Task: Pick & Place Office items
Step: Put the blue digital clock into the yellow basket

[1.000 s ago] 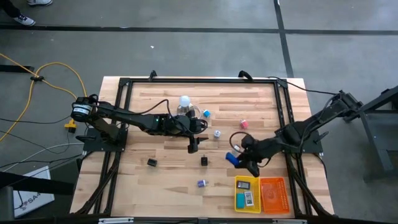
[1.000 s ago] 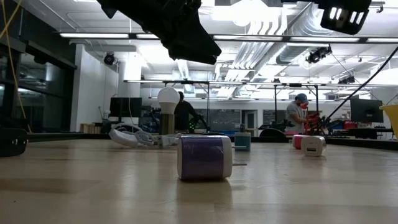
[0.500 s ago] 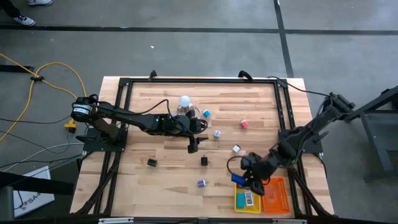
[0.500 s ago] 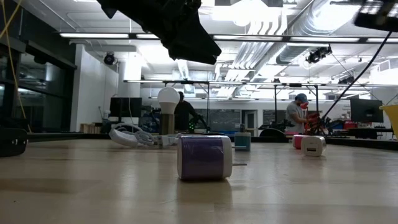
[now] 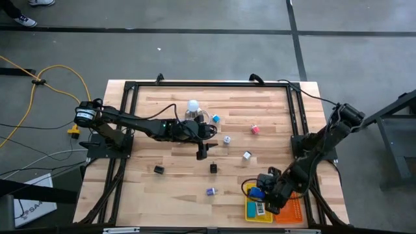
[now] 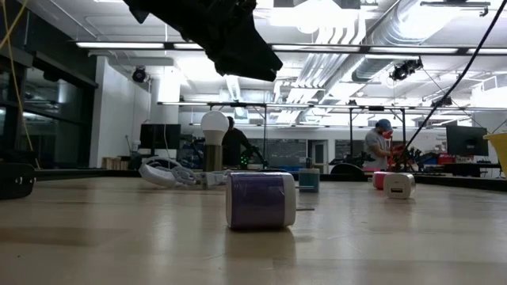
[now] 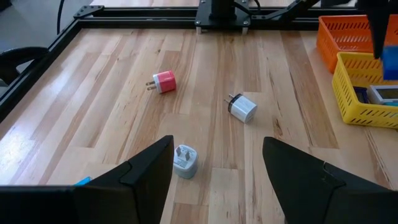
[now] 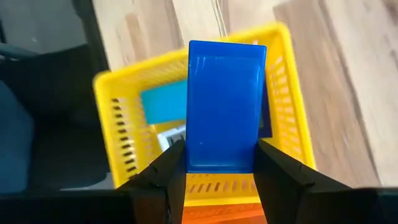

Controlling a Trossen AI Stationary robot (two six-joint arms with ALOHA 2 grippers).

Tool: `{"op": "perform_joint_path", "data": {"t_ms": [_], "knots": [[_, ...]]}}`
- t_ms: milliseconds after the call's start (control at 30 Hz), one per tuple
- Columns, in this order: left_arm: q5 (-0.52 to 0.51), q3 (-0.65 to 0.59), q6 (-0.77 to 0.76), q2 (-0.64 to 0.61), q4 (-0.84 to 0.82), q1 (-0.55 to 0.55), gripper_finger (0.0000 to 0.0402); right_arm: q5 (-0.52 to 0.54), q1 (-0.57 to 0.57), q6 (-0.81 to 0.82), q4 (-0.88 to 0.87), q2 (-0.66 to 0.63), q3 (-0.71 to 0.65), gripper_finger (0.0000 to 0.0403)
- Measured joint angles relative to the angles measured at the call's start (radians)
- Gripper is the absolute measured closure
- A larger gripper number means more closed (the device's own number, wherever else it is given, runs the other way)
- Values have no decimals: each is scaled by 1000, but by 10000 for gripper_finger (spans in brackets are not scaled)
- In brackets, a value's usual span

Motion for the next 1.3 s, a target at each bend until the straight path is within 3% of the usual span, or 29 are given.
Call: {"op": "perform_joint_path", "data": {"t_ms": [633,1300], "knots": [[0,0,0,0,1,0,163,-4,23,-1,30,168,-1,261],[0,0,0,0,2,0,163,3,16,-1,30,180,-1,261]]}}
